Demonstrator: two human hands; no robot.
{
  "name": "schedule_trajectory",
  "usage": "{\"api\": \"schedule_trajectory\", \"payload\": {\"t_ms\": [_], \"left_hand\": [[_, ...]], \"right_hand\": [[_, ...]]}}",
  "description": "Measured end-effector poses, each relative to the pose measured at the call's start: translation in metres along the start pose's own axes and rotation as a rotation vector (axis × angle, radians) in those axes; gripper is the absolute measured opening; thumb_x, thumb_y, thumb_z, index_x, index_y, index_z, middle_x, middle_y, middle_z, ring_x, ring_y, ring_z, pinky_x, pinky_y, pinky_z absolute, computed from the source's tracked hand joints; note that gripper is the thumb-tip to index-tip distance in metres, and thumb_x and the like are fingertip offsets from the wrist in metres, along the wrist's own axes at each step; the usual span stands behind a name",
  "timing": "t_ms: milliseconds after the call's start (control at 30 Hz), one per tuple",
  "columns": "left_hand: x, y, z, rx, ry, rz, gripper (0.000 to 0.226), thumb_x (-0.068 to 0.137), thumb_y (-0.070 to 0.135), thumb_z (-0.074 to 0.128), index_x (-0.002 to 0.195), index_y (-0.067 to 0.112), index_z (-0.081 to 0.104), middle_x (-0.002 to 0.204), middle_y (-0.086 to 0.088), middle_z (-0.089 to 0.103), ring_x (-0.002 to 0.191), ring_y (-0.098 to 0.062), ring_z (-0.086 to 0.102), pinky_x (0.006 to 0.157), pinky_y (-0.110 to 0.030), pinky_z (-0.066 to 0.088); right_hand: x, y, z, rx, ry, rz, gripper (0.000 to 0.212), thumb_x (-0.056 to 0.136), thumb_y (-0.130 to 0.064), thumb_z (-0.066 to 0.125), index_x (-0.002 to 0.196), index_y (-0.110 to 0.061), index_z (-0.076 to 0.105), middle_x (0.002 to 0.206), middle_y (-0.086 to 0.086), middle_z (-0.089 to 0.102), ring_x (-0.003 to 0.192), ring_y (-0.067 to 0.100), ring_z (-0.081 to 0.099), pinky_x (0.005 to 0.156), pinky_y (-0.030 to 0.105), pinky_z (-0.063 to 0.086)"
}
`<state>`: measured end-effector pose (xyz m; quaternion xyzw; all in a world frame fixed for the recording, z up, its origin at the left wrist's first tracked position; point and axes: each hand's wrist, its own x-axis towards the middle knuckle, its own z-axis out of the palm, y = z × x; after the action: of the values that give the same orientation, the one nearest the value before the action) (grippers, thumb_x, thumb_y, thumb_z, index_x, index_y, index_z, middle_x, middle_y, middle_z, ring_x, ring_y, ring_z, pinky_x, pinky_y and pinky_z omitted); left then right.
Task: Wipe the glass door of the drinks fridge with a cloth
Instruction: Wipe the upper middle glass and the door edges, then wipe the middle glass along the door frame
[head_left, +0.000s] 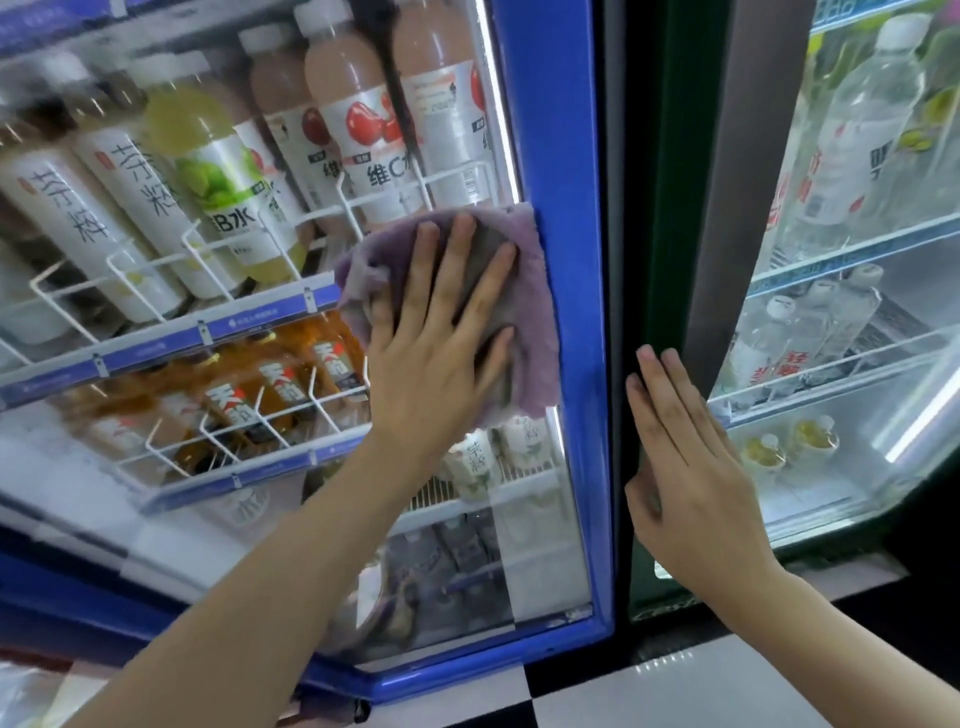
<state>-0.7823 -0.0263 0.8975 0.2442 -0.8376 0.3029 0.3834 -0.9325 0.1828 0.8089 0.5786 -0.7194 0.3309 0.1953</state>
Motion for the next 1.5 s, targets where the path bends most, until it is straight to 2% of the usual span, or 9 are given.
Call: {"api": "schedule_trajectory", "payload": {"t_ms": [133, 367, 533, 633, 800, 1033, 1133, 1267, 1500], "left_hand": [[-0.012, 0.025, 0.018, -0.043, 0.085, -0.031, 0.067, 0.109, 0.047, 0.044, 0.167, 0.026, 0.016, 0.172, -0.005, -0.001, 0.161, -0.022, -0.014, 0.130, -0.048, -0.004], [-0.123, 0.058, 0.070, -0.103, -0.072, 0.072, 0.084, 0.103, 0.037, 0.055, 0.168, 0.026, 0.002, 0.175, 0.002, -0.013, 0.162, -0.022, -0.011, 0.128, -0.040, -0.012], [-0.140, 0.063, 0.078, -0.195, -0.059, 0.054, 0.087, 0.095, 0.033, 0.059, 0.167, 0.020, 0.014, 0.175, -0.001, -0.009, 0.163, -0.022, -0.007, 0.128, -0.039, -0.013], [-0.142, 0.048, 0.068, -0.302, -0.038, 0.106, 0.075, 0.097, 0.025, 0.050, 0.165, 0.009, 0.023, 0.176, -0.005, -0.003, 0.163, -0.021, -0.004, 0.131, -0.040, -0.002], [-0.168, 0.012, 0.068, -0.053, 0.108, 0.151, 0.073, 0.103, 0.013, 0.062, 0.163, 0.001, 0.024, 0.174, -0.013, 0.013, 0.162, -0.025, 0.006, 0.132, -0.045, 0.004], [-0.193, -0.013, 0.077, 0.141, 0.212, 0.189, 0.077, 0.107, 0.042, 0.058, 0.164, 0.002, 0.025, 0.173, -0.014, 0.020, 0.161, -0.029, 0.016, 0.132, -0.048, 0.002], [-0.200, -0.018, 0.074, 0.153, 0.248, 0.168, 0.073, 0.106, 0.044, 0.056, 0.163, 0.005, 0.029, 0.172, -0.015, 0.024, 0.160, -0.031, 0.022, 0.130, -0.051, 0.012], [-0.229, -0.027, 0.067, 0.094, 0.238, 0.127, 0.069, 0.107, 0.039, 0.054, 0.162, 0.006, 0.031, 0.171, -0.015, 0.025, 0.159, -0.033, 0.023, 0.126, -0.056, 0.027], [-0.299, -0.042, 0.073, 0.075, 0.149, 0.048, 0.064, 0.106, 0.036, 0.037, 0.162, 0.004, 0.033, 0.172, -0.016, 0.021, 0.160, -0.032, 0.020, 0.127, -0.058, 0.021]], "right_hand": [[-0.002, -0.002, 0.008, 0.017, 0.047, -0.011, 0.079, 0.080, 0.013, 0.055, 0.157, 0.007, 0.037, 0.172, 0.017, 0.026, 0.161, 0.033, 0.020, 0.124, 0.055, 0.034], [-0.007, -0.005, 0.035, -0.010, 0.073, -0.001, 0.074, 0.086, 0.004, 0.049, 0.159, 0.004, 0.035, 0.172, 0.015, 0.024, 0.161, 0.031, 0.019, 0.125, 0.053, 0.032], [-0.024, -0.014, 0.069, -0.044, 0.110, -0.013, 0.065, 0.091, 0.003, 0.046, 0.155, 0.006, 0.040, 0.170, 0.017, 0.030, 0.160, 0.033, 0.024, 0.122, 0.055, 0.038], [-0.028, -0.022, 0.091, -0.047, 0.241, -0.038, 0.050, 0.105, -0.007, 0.031, 0.150, 0.007, 0.049, 0.162, 0.021, 0.042, 0.152, 0.037, 0.038, 0.116, 0.053, 0.044], [-0.014, -0.041, 0.136, 0.018, 0.436, -0.196, 0.041, 0.105, 0.004, 0.038, 0.141, 0.012, 0.057, 0.138, 0.026, 0.061, 0.133, 0.034, 0.051, 0.113, 0.046, 0.048], [0.014, -0.052, 0.185, -0.049, 0.636, -0.219, 0.048, 0.099, 0.000, 0.053, 0.147, 0.005, 0.053, 0.151, 0.022, 0.044, 0.141, 0.036, 0.041, 0.121, 0.050, 0.038], [0.023, -0.053, 0.197, -0.045, 0.674, -0.223, 0.058, 0.099, -0.014, 0.054, 0.154, 0.001, 0.043, 0.161, 0.024, 0.036, 0.151, 0.035, 0.031, 0.129, 0.040, 0.020], [0.031, -0.047, 0.202, -0.045, 0.656, -0.263, 0.066, 0.102, -0.024, 0.050, 0.161, -0.002, 0.033, 0.170, 0.023, 0.024, 0.159, 0.035, 0.019, 0.132, 0.043, 0.010], [0.043, -0.041, 0.209, -0.177, 0.714, -0.268, 0.070, 0.107, -0.039, 0.039, 0.166, -0.005, 0.020, 0.173, 0.021, 0.016, 0.162, 0.033, 0.012, 0.132, 0.044, -0.001]]}}
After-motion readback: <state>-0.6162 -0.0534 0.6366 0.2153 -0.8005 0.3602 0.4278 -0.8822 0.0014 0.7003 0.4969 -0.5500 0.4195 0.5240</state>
